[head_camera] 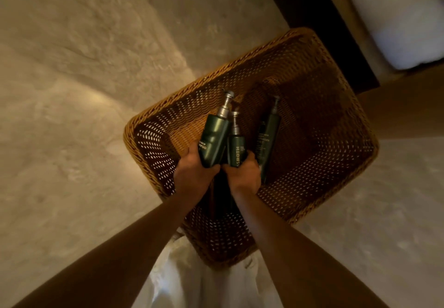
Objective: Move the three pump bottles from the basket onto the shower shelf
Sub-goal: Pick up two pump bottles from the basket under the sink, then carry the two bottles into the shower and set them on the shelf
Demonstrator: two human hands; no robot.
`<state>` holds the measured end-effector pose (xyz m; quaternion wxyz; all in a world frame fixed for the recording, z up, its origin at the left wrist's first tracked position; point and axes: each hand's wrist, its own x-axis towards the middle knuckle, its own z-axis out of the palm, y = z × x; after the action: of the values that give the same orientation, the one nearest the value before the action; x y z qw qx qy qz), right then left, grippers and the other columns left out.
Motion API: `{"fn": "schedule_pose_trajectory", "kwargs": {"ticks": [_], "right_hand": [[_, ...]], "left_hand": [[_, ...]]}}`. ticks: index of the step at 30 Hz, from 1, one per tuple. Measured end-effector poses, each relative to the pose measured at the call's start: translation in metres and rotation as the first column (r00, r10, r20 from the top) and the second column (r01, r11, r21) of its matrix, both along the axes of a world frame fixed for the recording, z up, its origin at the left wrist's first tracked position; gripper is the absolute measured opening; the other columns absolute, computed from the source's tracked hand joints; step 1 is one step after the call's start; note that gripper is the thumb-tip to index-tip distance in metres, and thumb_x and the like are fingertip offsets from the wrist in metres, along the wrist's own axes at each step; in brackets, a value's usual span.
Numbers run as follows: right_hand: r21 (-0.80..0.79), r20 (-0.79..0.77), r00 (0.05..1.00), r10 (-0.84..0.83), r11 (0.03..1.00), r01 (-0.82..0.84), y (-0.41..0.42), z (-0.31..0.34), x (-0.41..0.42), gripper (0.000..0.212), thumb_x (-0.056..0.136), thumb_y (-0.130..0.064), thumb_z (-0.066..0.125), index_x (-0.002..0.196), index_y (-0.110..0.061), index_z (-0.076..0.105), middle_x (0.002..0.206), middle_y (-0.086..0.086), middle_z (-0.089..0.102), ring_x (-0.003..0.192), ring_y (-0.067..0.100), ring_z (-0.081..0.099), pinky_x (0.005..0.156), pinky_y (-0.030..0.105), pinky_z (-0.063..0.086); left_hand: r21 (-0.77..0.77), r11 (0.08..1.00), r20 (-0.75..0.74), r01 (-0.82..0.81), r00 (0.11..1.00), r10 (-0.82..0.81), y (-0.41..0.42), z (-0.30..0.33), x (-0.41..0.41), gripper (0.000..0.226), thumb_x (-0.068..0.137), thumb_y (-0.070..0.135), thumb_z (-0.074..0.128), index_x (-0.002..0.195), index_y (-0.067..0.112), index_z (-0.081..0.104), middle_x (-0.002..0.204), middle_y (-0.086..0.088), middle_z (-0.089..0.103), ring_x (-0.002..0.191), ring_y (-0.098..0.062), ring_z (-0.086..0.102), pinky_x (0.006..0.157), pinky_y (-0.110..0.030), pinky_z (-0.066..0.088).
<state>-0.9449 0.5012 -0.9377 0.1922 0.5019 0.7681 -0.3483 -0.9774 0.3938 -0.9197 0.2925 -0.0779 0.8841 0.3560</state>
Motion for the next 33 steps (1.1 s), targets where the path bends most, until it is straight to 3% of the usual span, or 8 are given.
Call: {"fn": "schedule_pose_trajectory", "kwargs": {"ticks": [5,9,14,18,21,27,33], "right_hand": [[0.005,-0.13,0.991,0.001,1.0,0.0,0.022,0.094,0.003,0.06,0.071,-0.026,0.077,0.125,-0.017,0.051,0.117,0.007,0.062,0.105,0.027,0.062,0.086,0.038,0.052],[-0.012,-0.245,0.967,0.062,0.998,-0.067,0.027,0.2,-0.006,0.061,0.069,-0.026,0.08,0.122,-0.019,0.052,0.115,0.004,0.063,0.104,0.024,0.062,0.086,0.038,0.052],[-0.046,-0.393,0.907,0.155,0.981,-0.188,0.025,0.365,-0.02,0.063,0.067,-0.023,0.08,0.124,-0.018,0.053,0.112,0.001,0.064,0.1,0.018,0.062,0.08,0.027,0.046],[-0.07,-0.501,0.825,0.261,0.938,-0.339,0.015,0.483,-0.015,0.062,0.07,-0.022,0.08,0.125,-0.017,0.051,0.105,-0.003,0.061,0.091,0.011,0.061,0.067,0.006,0.042],[-0.175,-0.525,0.803,0.282,0.887,-0.427,-0.001,0.576,-0.009,0.068,0.072,-0.019,0.08,0.131,-0.02,0.047,0.119,0.0,0.062,0.108,0.014,0.058,0.086,0.023,0.045],[-0.2,-0.601,0.701,0.385,0.776,-0.598,-0.062,0.668,0.009,0.07,0.072,-0.016,0.078,0.133,-0.023,0.044,0.125,0.0,0.06,0.115,0.016,0.055,0.097,0.037,0.046],[-0.156,-0.665,0.568,0.484,0.655,-0.74,-0.153,0.718,-0.013,0.068,0.073,-0.018,0.078,0.131,-0.027,0.044,0.11,-0.014,0.053,0.103,0.009,0.052,0.086,0.03,0.044]], "left_hand": [[0.001,1.0,-0.004,-0.009,1.0,0.009,-0.007,0.086,-0.003,0.07,0.069,0.029,0.076,0.13,0.02,0.043,0.116,-0.003,0.057,0.1,-0.021,0.057,0.073,-0.03,0.043],[0.051,0.995,-0.026,-0.09,0.995,0.092,-0.01,0.188,-0.015,0.079,0.07,0.025,0.078,0.138,0.02,0.039,0.126,-0.006,0.058,0.108,-0.024,0.058,0.085,-0.038,0.051],[0.094,0.964,-0.095,-0.248,0.962,0.257,-0.026,0.342,-0.012,0.076,0.07,0.022,0.078,0.137,0.02,0.041,0.124,-0.011,0.059,0.107,-0.029,0.059,0.082,-0.037,0.049],[0.131,0.908,-0.128,-0.398,0.901,0.414,-0.049,0.458,0.005,0.072,0.071,0.024,0.079,0.133,0.021,0.042,0.12,-0.01,0.061,0.103,-0.029,0.061,0.085,-0.044,0.053],[0.177,0.854,-0.188,-0.489,0.835,0.517,-0.076,0.553,0.025,0.072,0.071,0.024,0.079,0.133,0.021,0.042,0.121,-0.008,0.061,0.105,-0.028,0.061,0.086,-0.044,0.053],[0.228,0.743,-0.3,-0.63,0.68,0.669,-0.145,0.66,0.069,0.073,0.072,0.025,0.078,0.135,0.022,0.04,0.127,-0.005,0.057,0.11,-0.024,0.058,0.091,-0.045,0.052],[0.273,0.604,-0.342,-0.749,0.511,0.789,-0.229,0.716,0.093,0.071,0.072,0.025,0.079,0.133,0.023,0.041,0.127,-0.004,0.057,0.11,-0.022,0.057,0.091,-0.039,0.051]]}}
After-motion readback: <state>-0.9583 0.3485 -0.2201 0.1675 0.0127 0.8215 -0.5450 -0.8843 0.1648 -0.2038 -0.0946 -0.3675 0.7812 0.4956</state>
